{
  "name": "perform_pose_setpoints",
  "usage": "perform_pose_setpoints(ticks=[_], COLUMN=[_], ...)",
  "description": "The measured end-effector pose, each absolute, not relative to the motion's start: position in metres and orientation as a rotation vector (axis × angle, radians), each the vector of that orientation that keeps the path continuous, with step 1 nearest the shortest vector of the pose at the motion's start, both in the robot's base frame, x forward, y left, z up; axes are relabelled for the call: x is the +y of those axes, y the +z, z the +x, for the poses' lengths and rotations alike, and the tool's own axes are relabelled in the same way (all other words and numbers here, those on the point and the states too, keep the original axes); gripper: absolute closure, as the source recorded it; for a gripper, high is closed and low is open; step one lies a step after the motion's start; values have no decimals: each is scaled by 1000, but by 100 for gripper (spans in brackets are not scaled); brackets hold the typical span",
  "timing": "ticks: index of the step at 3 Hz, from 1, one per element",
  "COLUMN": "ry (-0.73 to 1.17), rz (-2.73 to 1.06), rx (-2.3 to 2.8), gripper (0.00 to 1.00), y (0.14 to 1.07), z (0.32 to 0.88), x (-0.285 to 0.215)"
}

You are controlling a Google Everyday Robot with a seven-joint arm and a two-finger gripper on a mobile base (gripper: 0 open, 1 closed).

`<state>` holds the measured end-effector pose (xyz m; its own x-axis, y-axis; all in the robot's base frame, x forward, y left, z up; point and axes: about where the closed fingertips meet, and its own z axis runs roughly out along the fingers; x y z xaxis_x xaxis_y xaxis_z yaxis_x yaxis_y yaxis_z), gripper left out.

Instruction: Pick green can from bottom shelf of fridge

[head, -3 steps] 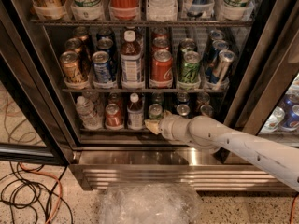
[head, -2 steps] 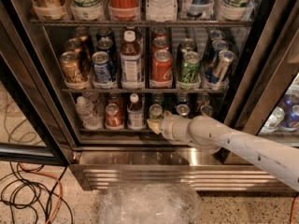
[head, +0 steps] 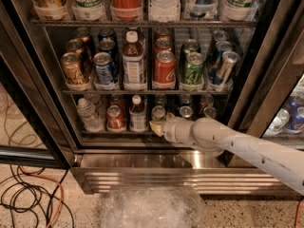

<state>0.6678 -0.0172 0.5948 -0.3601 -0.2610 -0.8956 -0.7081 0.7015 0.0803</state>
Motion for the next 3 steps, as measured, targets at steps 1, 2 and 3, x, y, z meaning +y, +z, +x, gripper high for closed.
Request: perform_pose_setpoints(ticks=[1, 2, 3], ry=[574, 543, 543], rz=[-750, -682, -682], rx=[1870, 1767, 1767], gripper=[100, 100, 100], y=[618, 678, 678], z=[683, 714, 714], x=[-13, -34, -34])
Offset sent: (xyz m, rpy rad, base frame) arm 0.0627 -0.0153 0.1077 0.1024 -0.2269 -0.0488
